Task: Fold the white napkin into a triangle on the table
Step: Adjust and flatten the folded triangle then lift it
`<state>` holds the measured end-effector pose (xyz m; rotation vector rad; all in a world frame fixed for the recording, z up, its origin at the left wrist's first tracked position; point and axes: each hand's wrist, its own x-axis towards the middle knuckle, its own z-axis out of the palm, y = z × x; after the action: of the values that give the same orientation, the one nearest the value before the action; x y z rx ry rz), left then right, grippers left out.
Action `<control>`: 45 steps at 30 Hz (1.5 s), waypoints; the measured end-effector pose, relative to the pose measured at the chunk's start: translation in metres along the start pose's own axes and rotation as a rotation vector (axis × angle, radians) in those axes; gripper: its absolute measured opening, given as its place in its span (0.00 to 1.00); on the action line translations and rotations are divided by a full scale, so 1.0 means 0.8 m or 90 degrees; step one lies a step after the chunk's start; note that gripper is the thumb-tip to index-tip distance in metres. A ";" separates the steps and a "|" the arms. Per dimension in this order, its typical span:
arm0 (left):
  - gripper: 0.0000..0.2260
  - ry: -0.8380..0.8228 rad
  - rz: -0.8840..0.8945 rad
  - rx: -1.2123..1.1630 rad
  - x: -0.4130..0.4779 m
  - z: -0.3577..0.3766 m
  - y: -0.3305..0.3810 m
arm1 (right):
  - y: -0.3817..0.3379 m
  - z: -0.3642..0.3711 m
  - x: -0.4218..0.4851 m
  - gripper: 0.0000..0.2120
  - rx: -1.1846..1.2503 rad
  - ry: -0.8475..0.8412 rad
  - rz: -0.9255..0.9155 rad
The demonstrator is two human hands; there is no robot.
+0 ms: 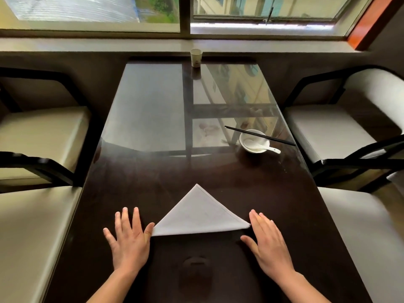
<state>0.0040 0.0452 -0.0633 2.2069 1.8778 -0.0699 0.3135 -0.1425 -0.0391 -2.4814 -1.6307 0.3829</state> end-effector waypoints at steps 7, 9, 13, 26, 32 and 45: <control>0.20 0.113 0.069 -0.037 -0.023 -0.009 0.022 | -0.022 -0.010 0.038 0.17 -0.021 0.022 0.038; 0.16 0.074 0.035 -0.051 -0.026 -0.014 0.031 | -0.028 -0.010 0.047 0.17 -0.037 -0.024 0.058; 0.18 0.005 -0.021 -0.058 -0.018 -0.025 0.038 | -0.034 -0.015 0.060 0.14 0.004 -0.072 0.103; 0.08 -0.090 -0.075 -0.130 0.003 -0.043 0.048 | -0.042 -0.034 0.085 0.12 0.077 -0.170 0.220; 0.04 -0.104 -0.124 -0.372 0.004 -0.045 0.037 | -0.042 -0.032 0.078 0.08 0.333 -0.173 0.324; 0.07 -0.083 -0.180 -0.630 -0.004 -0.046 0.035 | -0.027 -0.049 0.067 0.06 0.461 -0.107 0.314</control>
<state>0.0268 0.0459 -0.0225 1.2351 1.6068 0.5329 0.3257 -0.0843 -0.0032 -2.2485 -0.6816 1.0454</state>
